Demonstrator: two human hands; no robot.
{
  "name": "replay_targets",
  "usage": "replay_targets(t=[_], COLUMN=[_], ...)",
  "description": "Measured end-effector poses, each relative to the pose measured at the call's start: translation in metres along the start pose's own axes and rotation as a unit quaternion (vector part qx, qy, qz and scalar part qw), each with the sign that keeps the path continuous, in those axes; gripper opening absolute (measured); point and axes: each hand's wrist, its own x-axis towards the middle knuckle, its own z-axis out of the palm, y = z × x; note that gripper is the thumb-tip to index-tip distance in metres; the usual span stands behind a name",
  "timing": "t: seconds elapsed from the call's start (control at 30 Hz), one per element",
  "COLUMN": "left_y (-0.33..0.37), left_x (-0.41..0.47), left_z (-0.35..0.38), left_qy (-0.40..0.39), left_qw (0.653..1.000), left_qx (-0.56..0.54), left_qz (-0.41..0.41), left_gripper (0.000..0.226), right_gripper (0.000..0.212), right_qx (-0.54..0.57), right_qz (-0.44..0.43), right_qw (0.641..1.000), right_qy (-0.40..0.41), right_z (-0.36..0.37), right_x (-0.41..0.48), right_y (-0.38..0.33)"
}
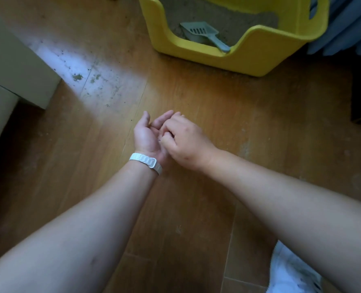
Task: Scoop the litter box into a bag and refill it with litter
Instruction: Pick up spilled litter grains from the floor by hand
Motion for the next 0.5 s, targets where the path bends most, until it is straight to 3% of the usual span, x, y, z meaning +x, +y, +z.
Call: replay_targets(t=[0.23, 0.4, 0.5], left_y=[0.006, 0.019, 0.028], left_x=[-0.026, -0.048, -0.067], left_z=[0.030, 0.063, 0.087], left_qy=[-0.019, -0.019, -0.018], left_qw=[0.999, 0.996, 0.992], left_qx=[-0.037, -0.066, -0.083], left_qz=[0.023, 0.061, 0.091], left_gripper=[0.064, 0.061, 0.058], right_gripper=[0.027, 0.039, 0.035], right_qx=[-0.030, -0.042, -0.025], right_qz=[-0.008, -0.063, -0.085], right_qw=[1.000, 0.995, 0.992], right_qy=[-0.003, 0.060, 0.086], right_z=[-0.031, -0.054, -0.073], right_x=[0.006, 0.012, 0.017], right_y=[-0.015, -0.030, -0.044])
